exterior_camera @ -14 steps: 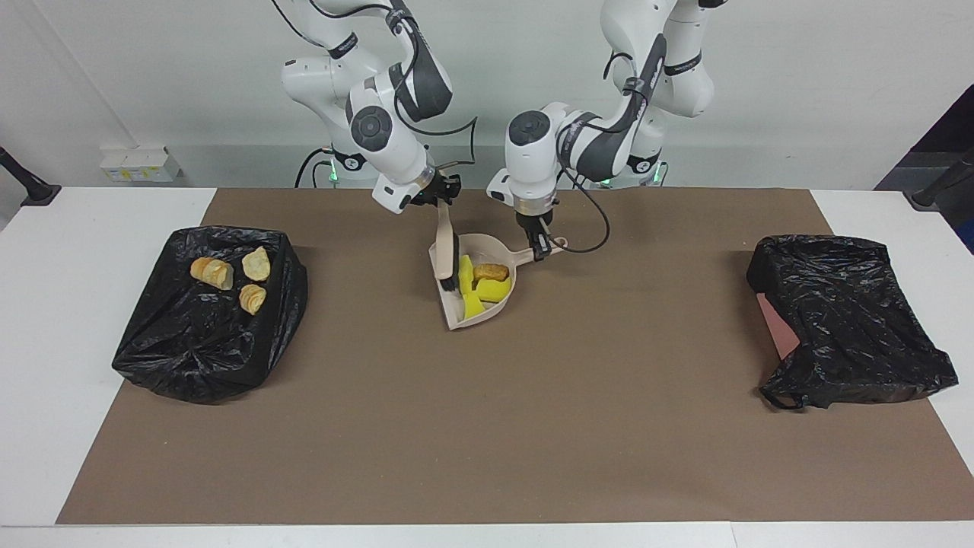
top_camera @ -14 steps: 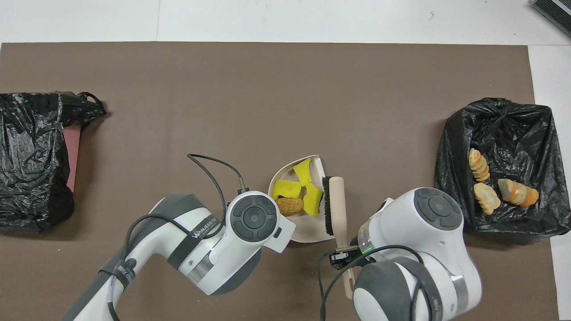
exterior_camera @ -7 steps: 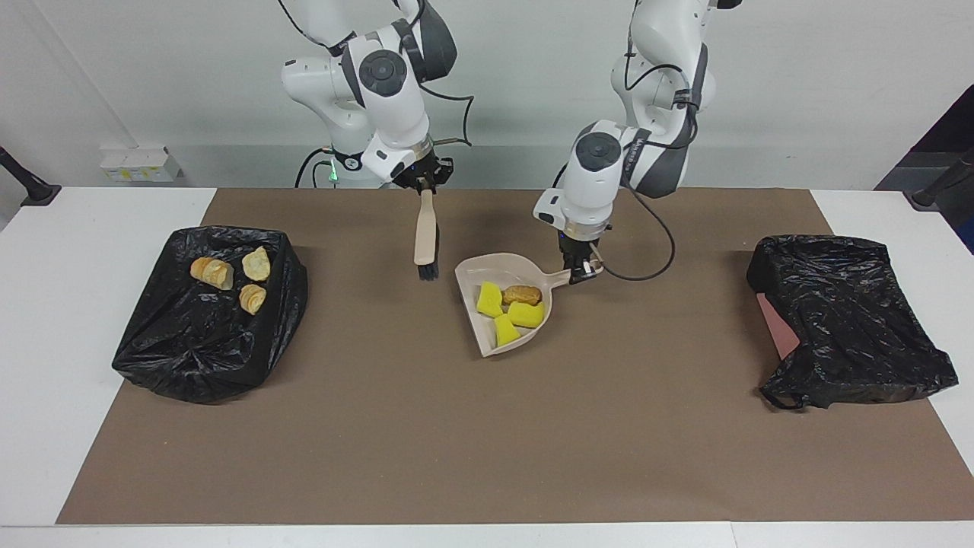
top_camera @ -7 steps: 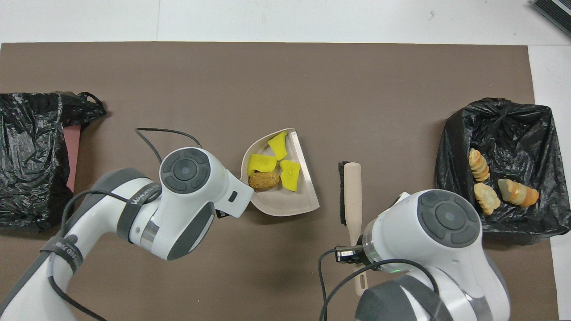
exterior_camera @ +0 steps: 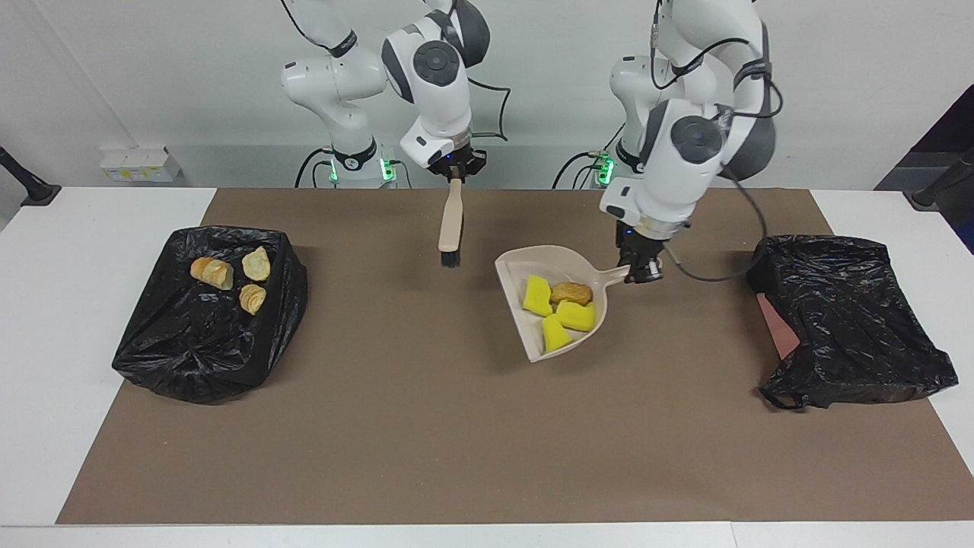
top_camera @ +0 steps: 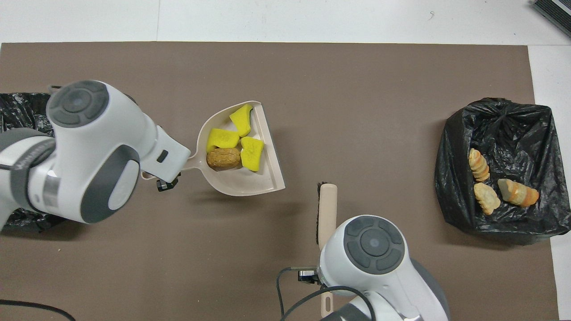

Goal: Sweep and dump trash in bin
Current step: 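Carry the dustpan to the nearby black bag and tip it with the left gripper, then lay the brush on the table and withdraw the right gripper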

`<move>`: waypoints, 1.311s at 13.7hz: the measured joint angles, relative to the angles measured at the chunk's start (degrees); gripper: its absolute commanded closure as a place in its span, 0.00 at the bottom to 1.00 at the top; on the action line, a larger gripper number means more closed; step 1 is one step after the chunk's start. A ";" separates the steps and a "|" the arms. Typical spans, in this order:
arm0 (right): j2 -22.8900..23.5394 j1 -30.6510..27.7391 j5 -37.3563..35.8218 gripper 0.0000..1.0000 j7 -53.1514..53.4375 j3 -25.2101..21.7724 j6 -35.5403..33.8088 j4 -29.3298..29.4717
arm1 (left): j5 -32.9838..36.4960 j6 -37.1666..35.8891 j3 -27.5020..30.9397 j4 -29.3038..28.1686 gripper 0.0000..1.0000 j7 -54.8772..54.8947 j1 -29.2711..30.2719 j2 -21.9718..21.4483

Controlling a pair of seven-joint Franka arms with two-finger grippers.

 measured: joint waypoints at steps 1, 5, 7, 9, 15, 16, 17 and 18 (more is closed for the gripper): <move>1.27 1.22 0.53 1.00 0.36 0.01 0.52 -0.01 | 0.01 -2.01 0.15 2.07 1.00 1.26 1.43 -0.20; 8.88 9.09 1.19 1.00 6.32 0.15 9.24 0.01 | 0.03 -6.54 0.74 7.55 1.00 11.42 9.77 -0.31; 12.13 12.20 1.11 1.00 8.50 0.18 12.28 -0.01 | 0.01 -7.27 0.89 8.65 1.00 17.98 15.01 -0.26; 13.30 12.53 0.88 1.00 8.11 0.14 12.66 -0.34 | 0.02 -7.27 1.03 8.75 1.00 24.93 19.98 -0.13; 13.40 14.20 -0.31 0.43 6.37 0.12 17.56 -4.06 | 3.73 -7.07 1.21 10.50 1.00 43.72 35.10 0.60; 13.39 14.21 -0.41 0.00 6.34 0.11 17.59 -4.08 | 5.48 -6.70 1.24 11.47 1.00 45.64 36.87 1.01; 13.39 14.20 -0.63 0.00 6.34 0.08 17.64 -4.07 | 7.39 -5.96 1.25 12.35 1.00 47.12 38.09 1.46; 13.38 14.20 -1.60 0.00 6.34 0.08 17.76 -3.99 | 9.53 -5.12 1.27 13.13 1.00 48.00 38.88 1.93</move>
